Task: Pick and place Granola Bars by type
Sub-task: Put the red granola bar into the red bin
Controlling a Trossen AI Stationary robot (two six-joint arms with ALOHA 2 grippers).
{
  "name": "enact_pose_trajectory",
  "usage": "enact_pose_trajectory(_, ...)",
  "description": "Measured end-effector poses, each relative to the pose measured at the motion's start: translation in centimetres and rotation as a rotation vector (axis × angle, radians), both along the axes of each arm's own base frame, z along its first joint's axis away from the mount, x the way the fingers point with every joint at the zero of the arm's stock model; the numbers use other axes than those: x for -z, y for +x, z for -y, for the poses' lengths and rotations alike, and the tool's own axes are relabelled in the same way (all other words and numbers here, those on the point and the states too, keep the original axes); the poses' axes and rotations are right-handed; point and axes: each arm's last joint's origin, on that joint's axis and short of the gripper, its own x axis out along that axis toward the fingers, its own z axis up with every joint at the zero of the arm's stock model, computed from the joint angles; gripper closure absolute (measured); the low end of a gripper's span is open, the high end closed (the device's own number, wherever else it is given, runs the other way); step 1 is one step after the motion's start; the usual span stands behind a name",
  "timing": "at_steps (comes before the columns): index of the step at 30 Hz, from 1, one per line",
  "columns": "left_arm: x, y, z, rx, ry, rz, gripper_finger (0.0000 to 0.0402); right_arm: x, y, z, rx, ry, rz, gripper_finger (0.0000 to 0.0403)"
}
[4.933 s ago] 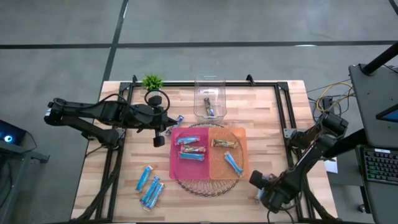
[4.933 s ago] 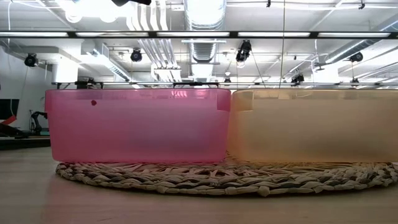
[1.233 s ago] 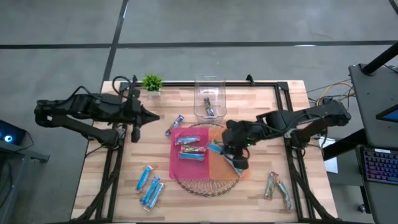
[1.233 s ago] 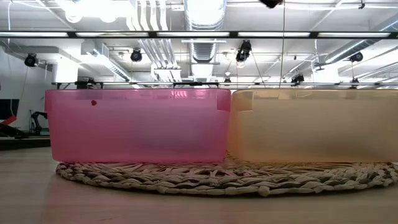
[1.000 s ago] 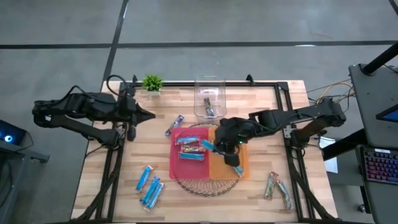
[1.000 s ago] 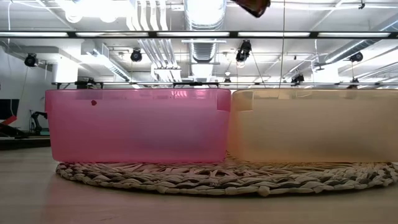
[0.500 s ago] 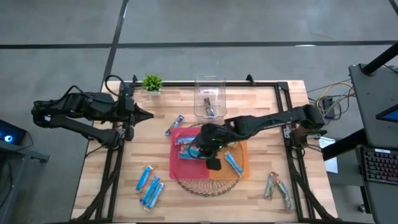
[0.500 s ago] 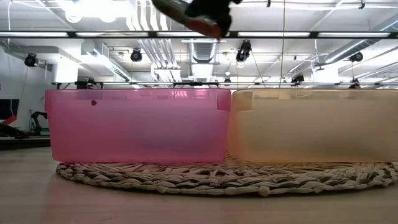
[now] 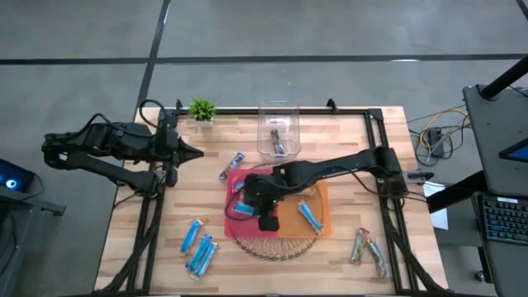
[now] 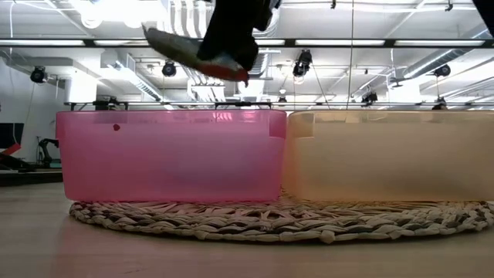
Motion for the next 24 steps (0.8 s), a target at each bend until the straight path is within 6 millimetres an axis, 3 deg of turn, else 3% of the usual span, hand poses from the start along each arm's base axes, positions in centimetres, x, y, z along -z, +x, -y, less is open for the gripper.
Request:
enact_pose_trajectory(12,0.0,0.0,0.0,0.0,0.001,-0.005,0.0402,3.2,1.9,-0.3,-0.028,-0.036,-0.137,0.036)
enact_pose_trajectory(24,0.1,0.0,0.0,-0.001,0.001,-0.007,0.0402,3.6,1.8,-0.3,-0.033,-0.041,-0.156,0.0357)
